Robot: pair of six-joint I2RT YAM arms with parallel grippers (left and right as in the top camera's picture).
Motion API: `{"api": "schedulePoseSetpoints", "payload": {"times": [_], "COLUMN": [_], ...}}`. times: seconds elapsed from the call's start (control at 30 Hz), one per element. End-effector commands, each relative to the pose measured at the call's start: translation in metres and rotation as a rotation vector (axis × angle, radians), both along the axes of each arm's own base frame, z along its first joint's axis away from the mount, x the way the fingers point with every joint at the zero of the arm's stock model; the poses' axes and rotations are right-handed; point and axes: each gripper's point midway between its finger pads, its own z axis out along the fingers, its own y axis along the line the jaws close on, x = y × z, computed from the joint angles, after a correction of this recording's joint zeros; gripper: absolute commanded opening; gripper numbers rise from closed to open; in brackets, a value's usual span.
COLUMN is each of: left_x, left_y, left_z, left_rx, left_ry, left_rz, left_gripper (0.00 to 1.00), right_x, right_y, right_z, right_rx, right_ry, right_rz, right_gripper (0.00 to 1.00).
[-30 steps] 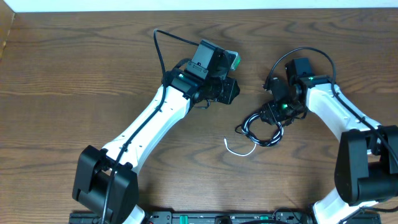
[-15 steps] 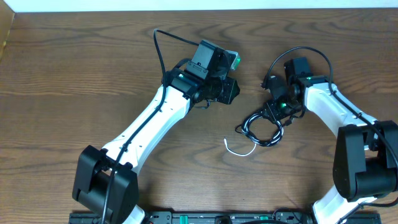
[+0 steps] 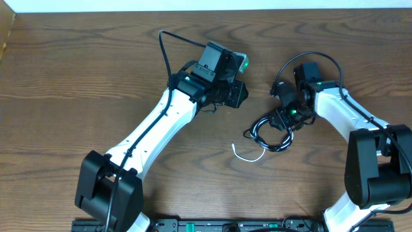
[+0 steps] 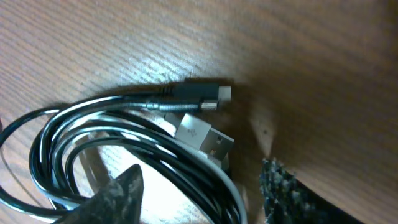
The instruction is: Untangle cables
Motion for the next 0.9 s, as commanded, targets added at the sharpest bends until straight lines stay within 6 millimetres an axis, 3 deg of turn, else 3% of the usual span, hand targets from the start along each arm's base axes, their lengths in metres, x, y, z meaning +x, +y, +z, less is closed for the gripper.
{"api": "schedulePoseSetpoints", "payload": {"times": [0.0, 0.53, 0.6, 0.8, 0.87], "left_x": [-0.002, -0.006, -0.006, -0.006, -0.007], "left_y": [0.0, 0.002, 0.002, 0.002, 0.001], "left_z": [-0.003, -0.009, -0.009, -0.009, -0.009], "left_rx": [0.003, 0.012, 0.011, 0.011, 0.011], "left_ry": [0.004, 0.021, 0.02, 0.02, 0.021], "left_rz": [-0.004, -0.005, -0.005, -0.005, -0.008], "left_gripper": [0.29, 0.29, 0.29, 0.29, 0.29], "right_x": [-0.001, -0.009, -0.001, 0.016, 0.017], "right_y": [0.003, 0.002, 0.001, 0.005, 0.014], "right_z": [-0.003, -0.019, -0.018, -0.013, -0.008], "right_rx": [0.009, 0.025, 0.04, 0.105, 0.161], "right_ry": [-0.002, 0.02, 0.016, 0.023, 0.042], "right_rz": [0.012, -0.071, -0.153, -0.371, -0.386], "right_gripper": [0.5, 0.45, 0.39, 0.04, 0.01]}}
